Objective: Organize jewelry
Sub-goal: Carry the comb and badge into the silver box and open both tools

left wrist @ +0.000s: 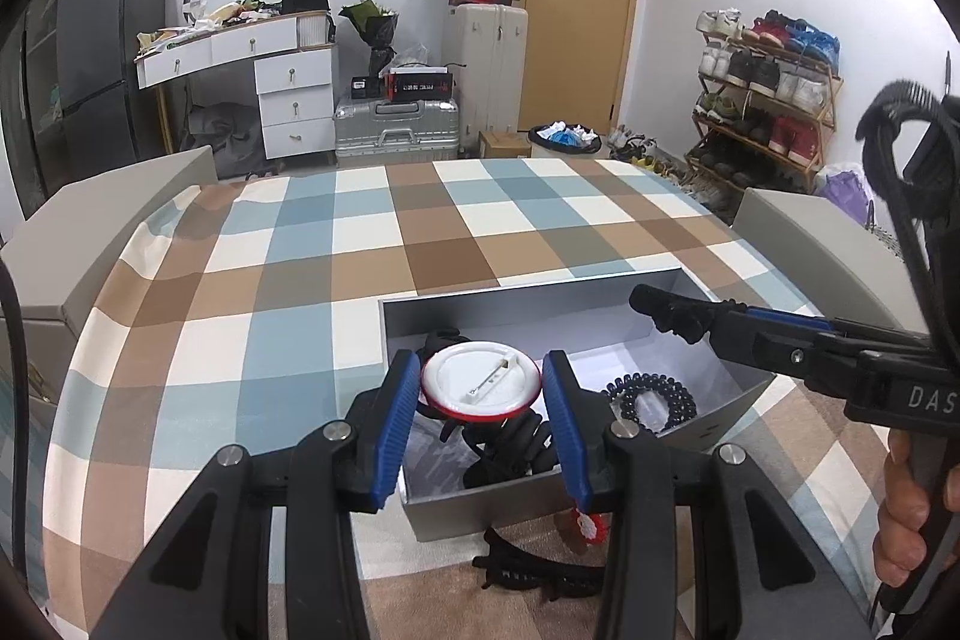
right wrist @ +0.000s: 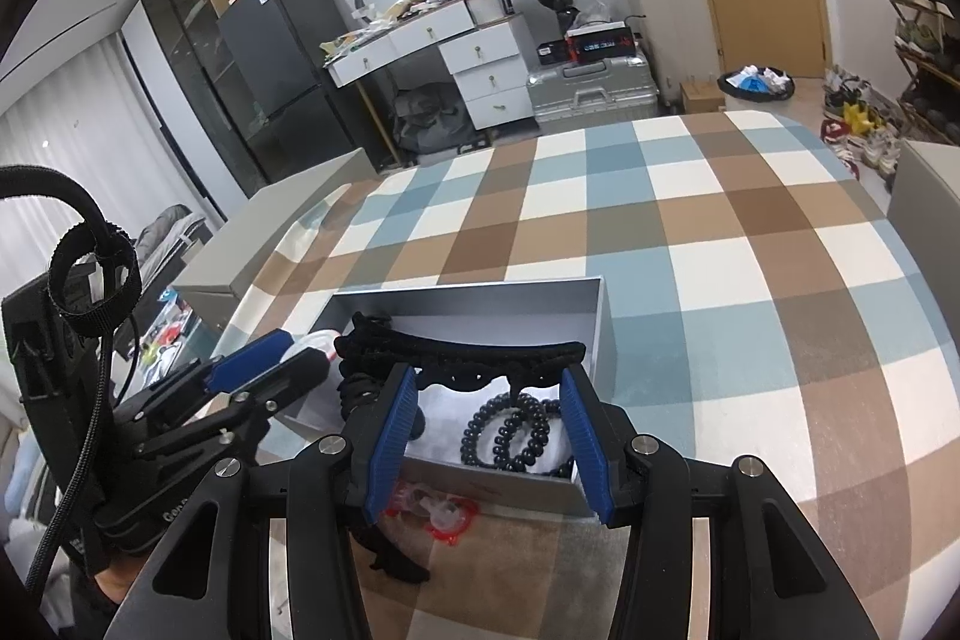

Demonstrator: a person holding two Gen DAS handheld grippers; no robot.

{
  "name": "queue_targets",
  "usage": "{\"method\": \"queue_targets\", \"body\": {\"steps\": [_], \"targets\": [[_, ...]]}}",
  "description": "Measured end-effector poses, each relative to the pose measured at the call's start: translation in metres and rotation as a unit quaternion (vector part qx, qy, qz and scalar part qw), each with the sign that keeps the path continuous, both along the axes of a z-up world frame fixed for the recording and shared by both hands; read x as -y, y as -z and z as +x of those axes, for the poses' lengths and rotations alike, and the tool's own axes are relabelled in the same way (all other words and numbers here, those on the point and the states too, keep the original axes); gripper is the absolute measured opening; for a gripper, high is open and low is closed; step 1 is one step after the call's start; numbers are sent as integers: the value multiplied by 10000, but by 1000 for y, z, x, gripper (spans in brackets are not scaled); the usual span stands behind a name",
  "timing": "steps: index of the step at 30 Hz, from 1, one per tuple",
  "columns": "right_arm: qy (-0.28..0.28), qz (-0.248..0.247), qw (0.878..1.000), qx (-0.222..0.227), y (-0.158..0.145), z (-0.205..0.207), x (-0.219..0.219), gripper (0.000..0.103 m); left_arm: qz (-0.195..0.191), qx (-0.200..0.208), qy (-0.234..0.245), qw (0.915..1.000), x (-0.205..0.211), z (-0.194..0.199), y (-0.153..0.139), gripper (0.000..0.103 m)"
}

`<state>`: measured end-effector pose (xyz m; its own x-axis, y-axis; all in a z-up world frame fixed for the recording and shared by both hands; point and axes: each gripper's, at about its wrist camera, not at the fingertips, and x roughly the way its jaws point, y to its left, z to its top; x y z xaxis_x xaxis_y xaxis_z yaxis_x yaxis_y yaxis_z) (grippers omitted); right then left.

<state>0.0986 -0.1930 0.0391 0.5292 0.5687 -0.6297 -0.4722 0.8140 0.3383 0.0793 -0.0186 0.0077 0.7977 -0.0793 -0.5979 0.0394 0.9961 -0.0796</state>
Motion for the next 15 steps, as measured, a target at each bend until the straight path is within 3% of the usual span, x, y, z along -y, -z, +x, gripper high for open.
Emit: {"method": "queue_targets", "body": {"steps": [15], "targets": [[-20,-47,10000,-40,1,11,-6,48,102,-167,5,9998,8,10,7,36]]}}
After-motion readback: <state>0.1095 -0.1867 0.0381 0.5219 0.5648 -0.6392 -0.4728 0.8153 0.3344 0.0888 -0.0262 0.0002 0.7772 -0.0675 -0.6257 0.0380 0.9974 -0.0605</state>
